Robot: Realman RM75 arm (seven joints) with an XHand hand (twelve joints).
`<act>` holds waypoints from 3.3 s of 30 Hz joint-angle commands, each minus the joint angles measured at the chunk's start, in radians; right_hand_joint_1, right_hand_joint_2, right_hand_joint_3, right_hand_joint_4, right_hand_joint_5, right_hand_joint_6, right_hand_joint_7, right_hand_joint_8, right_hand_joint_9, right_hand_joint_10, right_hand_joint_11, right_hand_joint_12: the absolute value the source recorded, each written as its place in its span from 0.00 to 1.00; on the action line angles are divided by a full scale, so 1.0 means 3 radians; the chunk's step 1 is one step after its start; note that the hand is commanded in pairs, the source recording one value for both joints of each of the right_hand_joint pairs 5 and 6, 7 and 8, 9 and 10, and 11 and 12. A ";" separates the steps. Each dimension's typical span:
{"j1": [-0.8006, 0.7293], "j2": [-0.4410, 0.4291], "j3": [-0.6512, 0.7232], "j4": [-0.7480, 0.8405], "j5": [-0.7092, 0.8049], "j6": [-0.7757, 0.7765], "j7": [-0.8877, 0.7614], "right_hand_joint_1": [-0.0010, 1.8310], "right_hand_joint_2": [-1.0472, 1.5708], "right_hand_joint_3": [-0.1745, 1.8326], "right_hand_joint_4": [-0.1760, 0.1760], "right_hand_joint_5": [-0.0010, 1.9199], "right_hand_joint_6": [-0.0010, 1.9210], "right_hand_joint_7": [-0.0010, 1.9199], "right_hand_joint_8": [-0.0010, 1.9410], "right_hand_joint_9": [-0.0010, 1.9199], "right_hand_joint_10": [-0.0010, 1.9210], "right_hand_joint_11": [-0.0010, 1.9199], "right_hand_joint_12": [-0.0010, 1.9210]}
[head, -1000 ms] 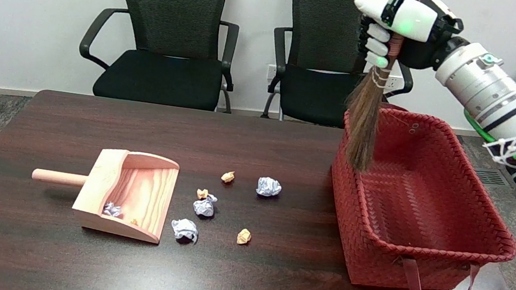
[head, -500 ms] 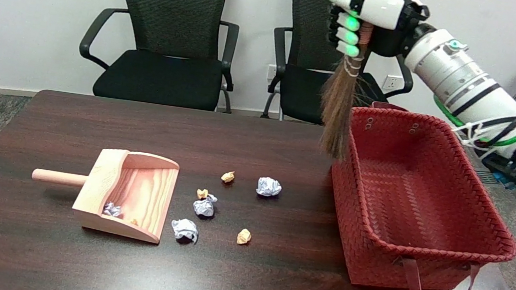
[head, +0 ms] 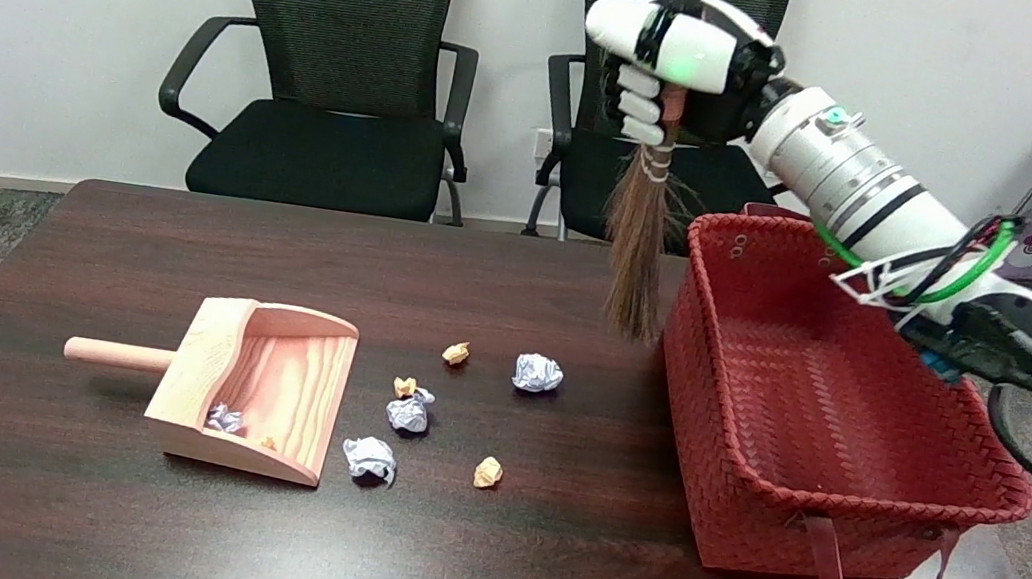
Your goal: Sweep the paper ball into the dustpan.
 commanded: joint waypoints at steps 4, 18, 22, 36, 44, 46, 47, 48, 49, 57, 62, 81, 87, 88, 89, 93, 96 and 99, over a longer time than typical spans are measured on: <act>-0.0049 -0.0368 -0.0346 0.0340 -0.0512 -0.0193 -0.0009 0.51 0.90 0.85 1.00 1.00 1.00 1.00 0.99 1.00 1.00 1.00 1.00; -0.0139 -0.0623 -0.0426 0.0357 -0.1018 -0.0289 -0.0009 0.50 0.91 0.85 1.00 1.00 1.00 1.00 0.99 1.00 1.00 1.00 1.00; -0.0194 -0.0622 -0.0427 0.0347 -0.1103 -0.0366 0.0000 0.50 0.91 0.85 1.00 1.00 1.00 1.00 0.99 1.00 1.00 1.00 1.00; -0.0226 -0.0617 -0.0406 0.0240 -0.1138 -0.0373 -0.0002 0.50 0.91 0.85 1.00 1.00 1.00 1.00 0.99 1.00 1.00 1.00 1.00; -0.0242 -0.0612 -0.0427 0.0293 -0.1263 -0.0333 0.0018 0.50 0.91 0.85 1.00 1.00 1.00 1.00 0.99 1.00 1.00 1.00 1.00; -0.0242 -0.0612 -0.0427 0.0264 -0.1265 -0.0325 0.0022 0.50 0.91 0.85 1.00 1.00 1.00 1.00 0.99 1.00 1.00 1.00 1.00; -0.0234 -0.0615 -0.0427 0.0249 -0.1265 -0.0307 0.0022 0.50 0.91 0.84 1.00 1.00 1.00 1.00 0.99 1.00 1.00 1.00 1.00; -0.0228 -0.0617 -0.0427 0.0245 -0.1265 -0.0295 0.0022 0.50 0.91 0.84 1.00 1.00 1.00 1.00 0.99 1.00 1.00 1.00 1.00; -0.0222 -0.0617 -0.0427 0.0245 -0.1265 -0.0292 0.0022 0.50 0.91 0.83 1.00 1.00 1.00 1.00 0.99 1.00 1.00 1.00 1.00; -0.0221 -0.0577 -0.0406 0.0269 -0.1273 -0.0235 0.0001 0.50 0.92 0.81 1.00 1.00 1.00 1.00 0.99 1.00 1.00 1.00 1.00; -0.0221 -0.0580 -0.0488 0.0338 -0.1523 -0.0069 0.0027 0.50 0.92 0.79 1.00 1.00 1.00 1.00 0.99 1.00 1.00 1.00 1.00; 0.0042 -0.0983 -0.0683 0.0671 -0.2525 0.0138 -0.0009 0.48 0.89 0.88 1.00 1.00 1.00 1.00 0.99 1.00 1.00 1.00 1.00; 0.0059 -0.1190 -0.0716 0.0923 -0.2507 0.0020 0.0027 0.49 0.93 0.86 1.00 1.00 1.00 1.00 0.99 1.00 1.00 1.00 1.00; 0.0060 -0.1215 -0.0723 0.0954 -0.2499 0.0012 0.0031 0.49 0.94 0.85 1.00 1.00 1.00 1.00 0.99 1.00 1.00 1.00 1.00; 0.0060 -0.1240 -0.0732 0.0997 -0.2498 0.0010 0.0048 0.49 0.94 0.84 1.00 1.00 1.00 1.00 0.99 1.00 1.00 1.00 1.00; 0.0104 -0.1358 -0.0768 0.1178 -0.2381 0.0126 0.0459 0.48 0.98 0.80 0.98 1.00 1.00 1.00 0.99 1.00 1.00 1.00 1.00; 0.0213 -0.1406 -0.0904 0.1305 -0.2275 0.0142 0.0893 0.47 1.00 0.76 0.70 1.00 1.00 1.00 0.99 1.00 1.00 1.00 1.00; 0.0324 -0.1455 -0.0989 0.1358 -0.2273 0.0150 0.0978 0.47 1.00 0.76 0.71 1.00 1.00 1.00 0.99 1.00 1.00 1.00 1.00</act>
